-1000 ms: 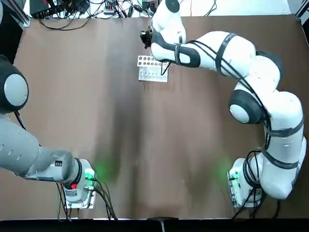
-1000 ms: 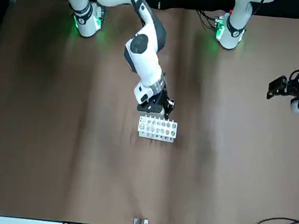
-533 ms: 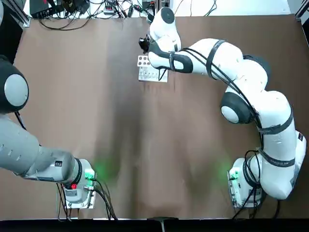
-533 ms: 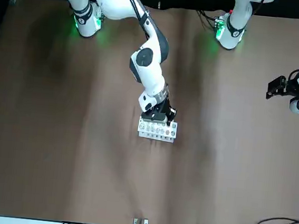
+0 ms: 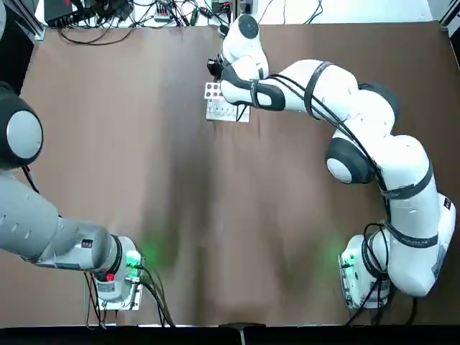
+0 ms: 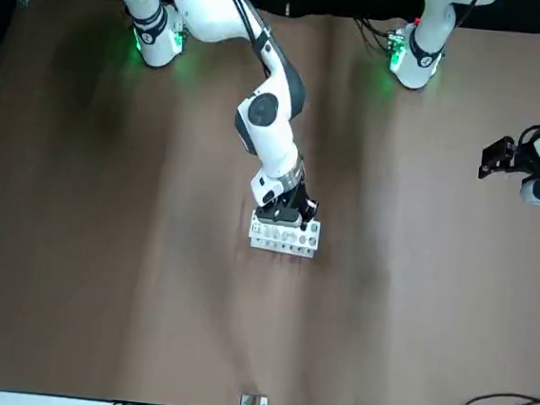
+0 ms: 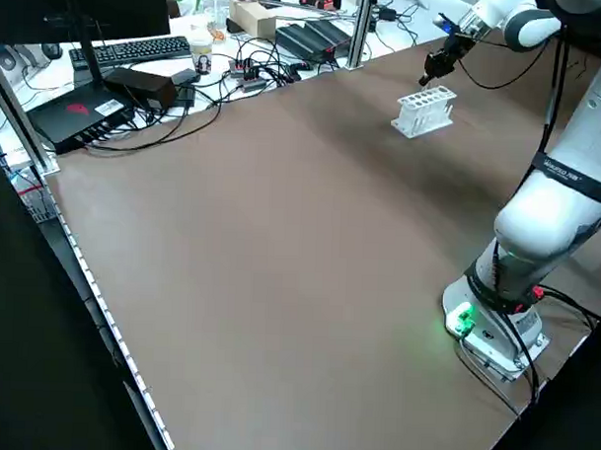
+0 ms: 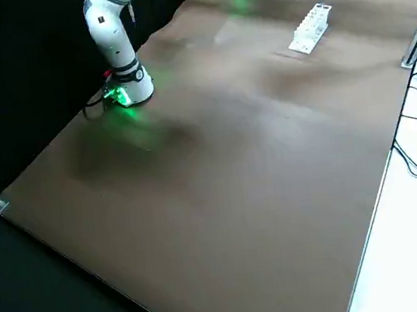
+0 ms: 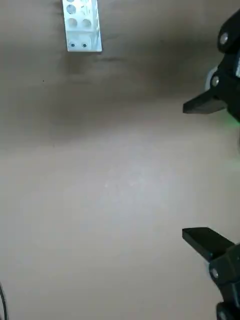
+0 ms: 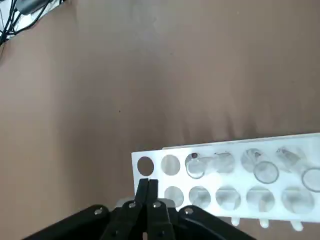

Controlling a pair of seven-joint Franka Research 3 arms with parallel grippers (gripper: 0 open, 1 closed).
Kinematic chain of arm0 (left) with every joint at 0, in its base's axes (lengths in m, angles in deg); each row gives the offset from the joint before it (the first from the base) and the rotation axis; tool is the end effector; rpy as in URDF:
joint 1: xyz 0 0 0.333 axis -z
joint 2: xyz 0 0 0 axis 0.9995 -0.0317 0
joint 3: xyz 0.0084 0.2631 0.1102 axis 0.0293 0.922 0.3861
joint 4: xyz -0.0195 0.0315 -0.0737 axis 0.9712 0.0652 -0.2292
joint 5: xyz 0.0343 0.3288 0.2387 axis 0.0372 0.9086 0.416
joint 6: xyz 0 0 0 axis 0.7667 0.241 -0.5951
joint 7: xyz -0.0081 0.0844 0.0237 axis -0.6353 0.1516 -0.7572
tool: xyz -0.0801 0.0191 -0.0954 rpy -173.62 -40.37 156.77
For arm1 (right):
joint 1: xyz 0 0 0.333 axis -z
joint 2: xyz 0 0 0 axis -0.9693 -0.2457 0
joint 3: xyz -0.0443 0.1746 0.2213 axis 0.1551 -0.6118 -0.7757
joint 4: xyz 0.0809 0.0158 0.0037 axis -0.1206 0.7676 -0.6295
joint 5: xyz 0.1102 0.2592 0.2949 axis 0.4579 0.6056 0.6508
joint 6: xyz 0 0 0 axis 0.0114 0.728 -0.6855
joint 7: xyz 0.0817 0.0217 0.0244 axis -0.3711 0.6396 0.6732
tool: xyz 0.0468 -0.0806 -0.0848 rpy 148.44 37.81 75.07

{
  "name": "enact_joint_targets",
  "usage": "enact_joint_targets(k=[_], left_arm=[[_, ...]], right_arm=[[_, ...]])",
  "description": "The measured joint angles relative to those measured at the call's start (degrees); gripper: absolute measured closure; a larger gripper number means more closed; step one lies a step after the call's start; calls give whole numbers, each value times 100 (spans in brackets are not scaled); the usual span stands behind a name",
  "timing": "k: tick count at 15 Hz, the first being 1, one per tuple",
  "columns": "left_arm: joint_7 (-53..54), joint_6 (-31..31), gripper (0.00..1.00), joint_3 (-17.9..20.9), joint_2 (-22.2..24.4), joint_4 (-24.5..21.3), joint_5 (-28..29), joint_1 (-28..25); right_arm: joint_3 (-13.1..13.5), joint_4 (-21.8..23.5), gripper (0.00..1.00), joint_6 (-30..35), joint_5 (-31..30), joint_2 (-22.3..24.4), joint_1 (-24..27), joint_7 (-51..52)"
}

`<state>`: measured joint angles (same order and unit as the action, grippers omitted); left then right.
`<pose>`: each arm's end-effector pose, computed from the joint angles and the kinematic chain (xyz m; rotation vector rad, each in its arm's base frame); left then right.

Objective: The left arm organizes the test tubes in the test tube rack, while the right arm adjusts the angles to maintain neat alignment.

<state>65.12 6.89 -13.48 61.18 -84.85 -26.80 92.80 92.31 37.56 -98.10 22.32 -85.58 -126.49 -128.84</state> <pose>0.5886 -0.0400 0.5658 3.1168 -0.2911 -0.1013 0.5473 0.5627 0.2680 -2.6871 0.3111 -0.3317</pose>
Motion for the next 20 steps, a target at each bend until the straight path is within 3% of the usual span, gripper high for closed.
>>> enact_joint_targets(k=[20], left_arm=[[0, 0, 0, -2, 0, 0, 0, 8]], right_arm=[[85, 0, 99, 280, -277, -32, 41, -2]])
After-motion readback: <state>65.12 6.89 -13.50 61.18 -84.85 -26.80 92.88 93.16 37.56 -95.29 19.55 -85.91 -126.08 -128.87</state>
